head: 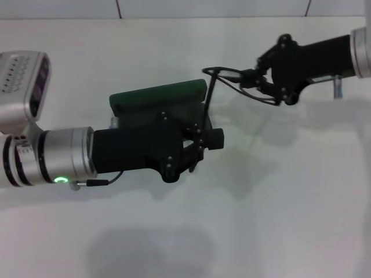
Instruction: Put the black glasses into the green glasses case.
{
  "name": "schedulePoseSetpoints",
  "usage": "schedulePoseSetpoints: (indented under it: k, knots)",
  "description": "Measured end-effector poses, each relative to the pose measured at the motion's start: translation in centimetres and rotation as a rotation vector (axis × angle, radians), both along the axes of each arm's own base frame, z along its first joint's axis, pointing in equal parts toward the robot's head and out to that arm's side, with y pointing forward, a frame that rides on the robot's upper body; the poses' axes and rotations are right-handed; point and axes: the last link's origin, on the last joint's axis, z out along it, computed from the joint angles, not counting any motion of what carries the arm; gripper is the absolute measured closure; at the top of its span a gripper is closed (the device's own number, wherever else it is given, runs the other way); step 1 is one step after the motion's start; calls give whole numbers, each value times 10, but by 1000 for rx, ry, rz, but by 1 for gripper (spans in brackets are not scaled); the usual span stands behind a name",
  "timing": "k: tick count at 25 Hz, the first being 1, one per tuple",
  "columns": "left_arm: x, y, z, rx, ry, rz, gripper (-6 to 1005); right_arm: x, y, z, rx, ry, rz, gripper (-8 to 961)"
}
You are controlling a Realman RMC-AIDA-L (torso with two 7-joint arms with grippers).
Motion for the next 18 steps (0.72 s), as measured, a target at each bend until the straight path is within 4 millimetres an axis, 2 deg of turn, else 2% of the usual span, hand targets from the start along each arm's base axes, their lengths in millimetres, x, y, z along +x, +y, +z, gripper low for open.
schedulePoseSetpoints:
  k: [3, 5, 18]
  knots:
    - [-1, 1, -5, -5, 13, 21, 950, -17, -1, 1, 4, 31, 77, 871]
    - [-2, 2, -7, -6, 24, 42, 950, -21, -2, 1, 5, 50, 104, 871]
    - [5, 8, -13, -5, 26, 55, 946, -32, -15, -5, -22, 114, 228, 869]
